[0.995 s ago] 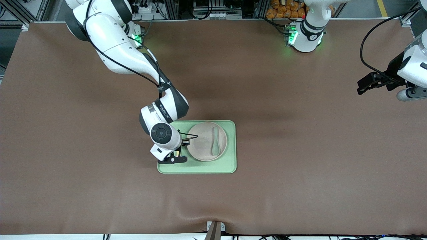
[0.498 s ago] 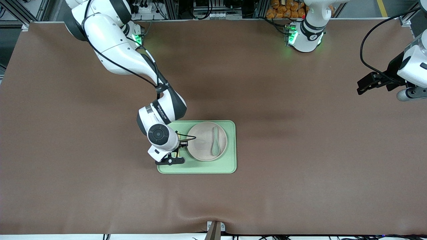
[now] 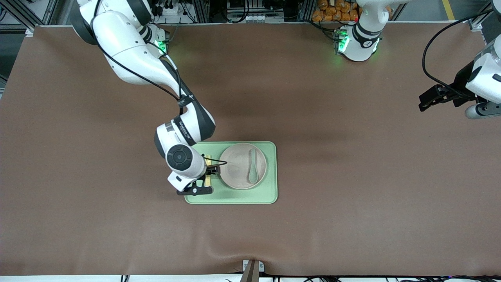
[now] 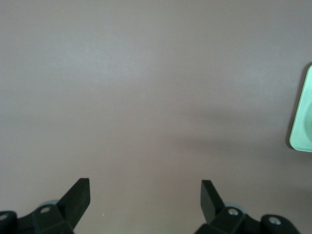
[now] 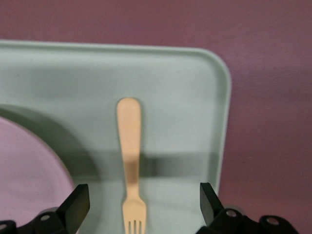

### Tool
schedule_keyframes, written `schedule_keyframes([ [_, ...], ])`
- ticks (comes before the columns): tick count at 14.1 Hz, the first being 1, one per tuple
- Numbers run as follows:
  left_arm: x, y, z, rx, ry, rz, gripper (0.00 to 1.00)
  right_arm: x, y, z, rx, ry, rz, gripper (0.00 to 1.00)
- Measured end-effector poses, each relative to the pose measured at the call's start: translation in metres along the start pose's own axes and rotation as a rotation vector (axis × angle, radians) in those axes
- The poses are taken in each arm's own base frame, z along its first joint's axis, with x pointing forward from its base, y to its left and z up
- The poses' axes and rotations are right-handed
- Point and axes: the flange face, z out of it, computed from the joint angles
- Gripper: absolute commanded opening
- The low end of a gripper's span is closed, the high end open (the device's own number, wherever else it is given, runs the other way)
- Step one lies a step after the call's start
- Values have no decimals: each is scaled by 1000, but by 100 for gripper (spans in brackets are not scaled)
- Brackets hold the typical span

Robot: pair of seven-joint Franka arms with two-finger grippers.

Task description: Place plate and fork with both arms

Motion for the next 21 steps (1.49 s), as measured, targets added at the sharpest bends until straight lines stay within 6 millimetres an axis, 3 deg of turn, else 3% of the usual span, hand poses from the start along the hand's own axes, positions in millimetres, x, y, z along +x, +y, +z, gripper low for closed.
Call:
schedule_keyframes([
  [5,0,0,1,0,-1,1,100,18,74,-93,109,14,95,100],
  [9,0,1,1,0,-1,1,100,11,123,-182,139,66,145,100],
  [15,0,1,0,0,0,2,100,-37,169,-296,113,96,188,100],
  [19,-1,3,-1,0,3,17,100,-86,182,-362,89,96,190,100],
  [21,0,3,-6,-3,15,67,100,-113,188,-386,76,93,153,100],
])
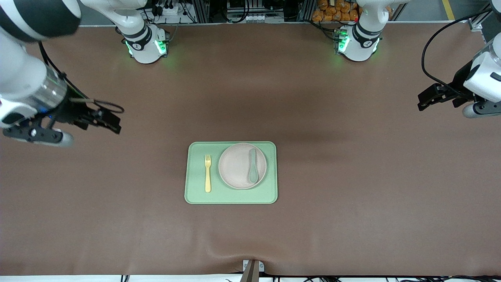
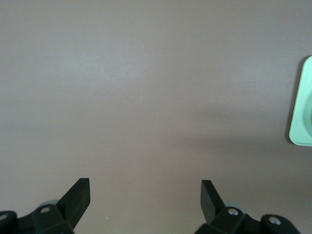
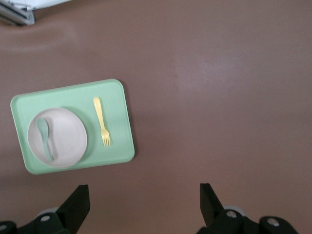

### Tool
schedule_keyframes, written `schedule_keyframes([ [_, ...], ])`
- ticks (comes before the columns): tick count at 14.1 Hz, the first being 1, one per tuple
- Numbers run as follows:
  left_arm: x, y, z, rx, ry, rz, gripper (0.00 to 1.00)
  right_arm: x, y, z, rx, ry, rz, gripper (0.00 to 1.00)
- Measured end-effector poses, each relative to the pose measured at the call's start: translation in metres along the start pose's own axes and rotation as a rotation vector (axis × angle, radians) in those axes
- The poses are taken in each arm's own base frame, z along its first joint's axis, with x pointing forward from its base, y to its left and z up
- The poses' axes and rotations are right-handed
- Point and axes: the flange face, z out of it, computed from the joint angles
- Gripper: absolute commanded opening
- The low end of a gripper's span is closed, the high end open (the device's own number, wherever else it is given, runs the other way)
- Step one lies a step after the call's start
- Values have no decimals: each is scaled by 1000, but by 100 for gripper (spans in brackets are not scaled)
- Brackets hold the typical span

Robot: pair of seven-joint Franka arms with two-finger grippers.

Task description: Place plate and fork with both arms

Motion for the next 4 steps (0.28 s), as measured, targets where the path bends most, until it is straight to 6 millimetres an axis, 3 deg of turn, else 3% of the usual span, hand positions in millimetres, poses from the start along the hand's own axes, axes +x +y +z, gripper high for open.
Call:
schedule_keyframes([
  [4,1,-2,-18,-16,34,20,100,-31,42,-11,-27,-16,-6,100],
])
